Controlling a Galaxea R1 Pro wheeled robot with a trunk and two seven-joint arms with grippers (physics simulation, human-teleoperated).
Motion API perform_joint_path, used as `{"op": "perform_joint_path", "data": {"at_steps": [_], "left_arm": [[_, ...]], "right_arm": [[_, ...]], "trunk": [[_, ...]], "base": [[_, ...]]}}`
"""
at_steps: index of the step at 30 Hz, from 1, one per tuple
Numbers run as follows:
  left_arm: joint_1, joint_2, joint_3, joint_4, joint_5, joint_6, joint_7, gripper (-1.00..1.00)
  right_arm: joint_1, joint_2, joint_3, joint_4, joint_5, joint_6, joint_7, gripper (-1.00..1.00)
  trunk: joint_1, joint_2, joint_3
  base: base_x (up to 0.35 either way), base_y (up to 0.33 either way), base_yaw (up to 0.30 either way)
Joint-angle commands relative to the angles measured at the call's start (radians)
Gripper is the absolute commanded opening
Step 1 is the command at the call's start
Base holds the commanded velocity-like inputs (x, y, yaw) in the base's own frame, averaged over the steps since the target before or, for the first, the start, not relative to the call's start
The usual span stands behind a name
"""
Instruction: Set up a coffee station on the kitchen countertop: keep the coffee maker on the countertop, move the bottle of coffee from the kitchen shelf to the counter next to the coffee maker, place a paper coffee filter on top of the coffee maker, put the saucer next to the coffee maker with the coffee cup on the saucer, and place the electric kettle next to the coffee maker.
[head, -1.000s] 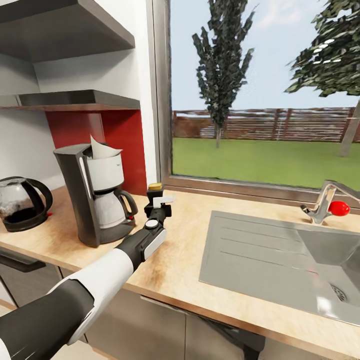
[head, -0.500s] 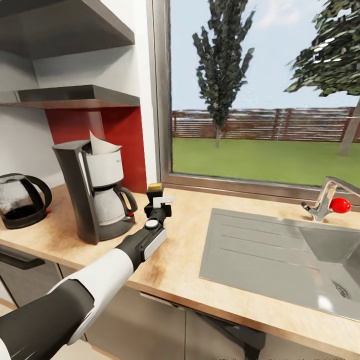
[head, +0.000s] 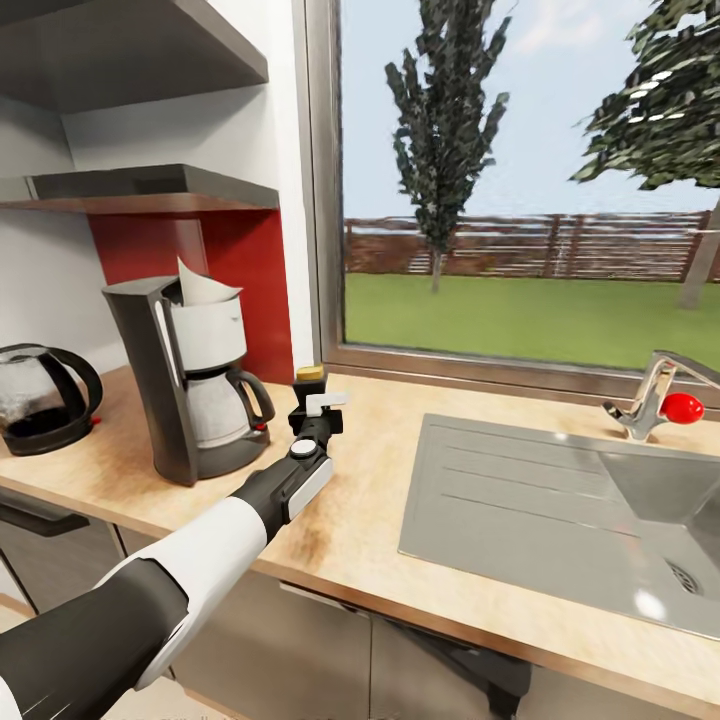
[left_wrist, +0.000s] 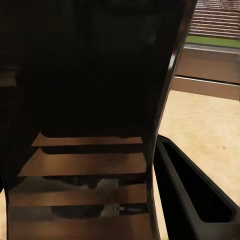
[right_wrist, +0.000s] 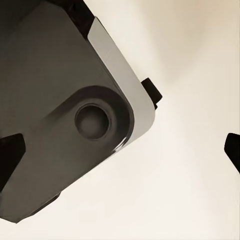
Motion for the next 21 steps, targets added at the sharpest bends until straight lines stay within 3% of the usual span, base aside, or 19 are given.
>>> {"op": "perform_joint_path", "data": {"at_steps": [1, 21], "left_arm": [[-0.002, 0.0, -0.007, 0.001, 0.007, -0.006, 0.006, -1.0], [-0.002, 0.0, -0.007, 0.001, 0.007, -0.008, 0.012, -1.0]], "right_arm": [[-0.001, 0.0, 0.008, 0.003, -0.004, -0.007, 0.0, 1.0], [-0.002, 0.0, 0.008, 0.003, -0.005, -0.007, 0.0, 1.0]], "trunk": [[0.0, -0.001, -0.003], [0.0, -0.001, -0.028]], "base": [[0.0, 0.0, 0.0], [0.0, 0.0, 0.0]]}}
